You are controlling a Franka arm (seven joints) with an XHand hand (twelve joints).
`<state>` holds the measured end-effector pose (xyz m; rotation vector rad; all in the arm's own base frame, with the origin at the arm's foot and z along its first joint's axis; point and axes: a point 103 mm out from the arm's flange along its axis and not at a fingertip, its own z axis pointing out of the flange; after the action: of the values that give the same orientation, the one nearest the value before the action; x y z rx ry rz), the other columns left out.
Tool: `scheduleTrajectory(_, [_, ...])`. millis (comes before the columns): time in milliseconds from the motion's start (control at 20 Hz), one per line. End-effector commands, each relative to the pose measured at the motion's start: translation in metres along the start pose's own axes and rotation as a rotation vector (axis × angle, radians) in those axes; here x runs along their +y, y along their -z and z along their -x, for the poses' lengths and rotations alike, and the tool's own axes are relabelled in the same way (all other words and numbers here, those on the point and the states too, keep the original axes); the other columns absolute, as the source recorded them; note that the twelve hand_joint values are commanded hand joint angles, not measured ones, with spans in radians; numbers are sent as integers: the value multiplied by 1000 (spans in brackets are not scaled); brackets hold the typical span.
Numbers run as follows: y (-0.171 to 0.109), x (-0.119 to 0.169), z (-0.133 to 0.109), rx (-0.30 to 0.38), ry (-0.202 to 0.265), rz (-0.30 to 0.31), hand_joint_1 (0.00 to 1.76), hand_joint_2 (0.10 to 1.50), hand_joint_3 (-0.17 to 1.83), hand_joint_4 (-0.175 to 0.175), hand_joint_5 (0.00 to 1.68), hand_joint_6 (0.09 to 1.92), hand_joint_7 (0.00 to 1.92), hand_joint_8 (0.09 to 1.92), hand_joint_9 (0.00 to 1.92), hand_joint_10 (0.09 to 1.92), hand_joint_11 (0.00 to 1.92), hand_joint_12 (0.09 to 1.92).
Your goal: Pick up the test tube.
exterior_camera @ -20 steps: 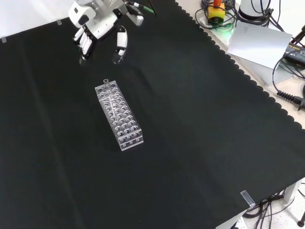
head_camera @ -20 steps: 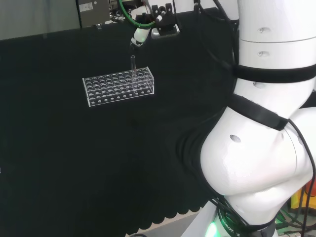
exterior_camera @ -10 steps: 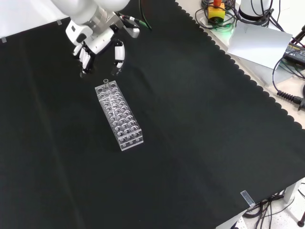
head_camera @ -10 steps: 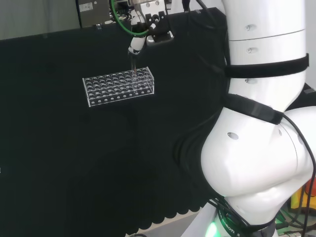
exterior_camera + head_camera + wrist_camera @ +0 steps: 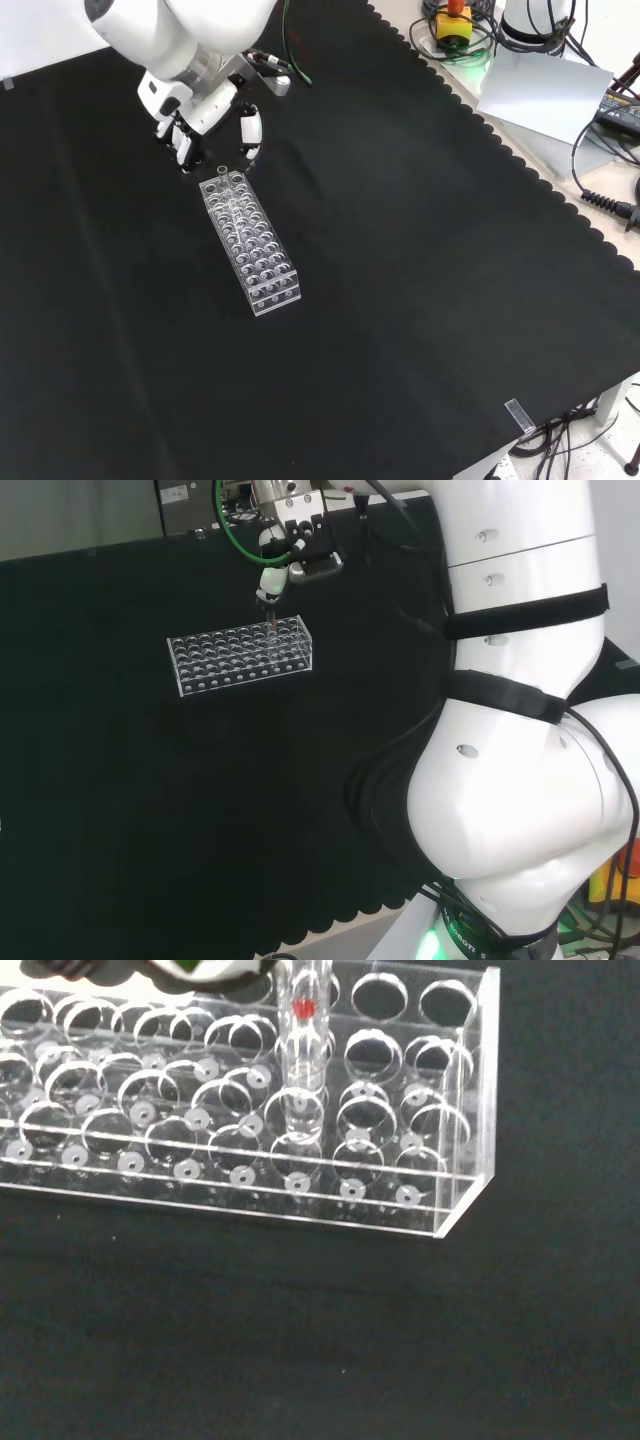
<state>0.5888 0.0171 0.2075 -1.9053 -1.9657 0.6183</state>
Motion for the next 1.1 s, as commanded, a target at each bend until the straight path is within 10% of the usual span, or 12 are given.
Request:
scheduleTrajectory(50, [-9,5,-6,-6,4,-21,838,717,556,-154,517,638,871,915,674,802,216,1504])
scheduleTrajectory(1100, [-24,18,-18,30,0,21,1002,653,687,-151,775,737,1341,691,1076,621,437,1412])
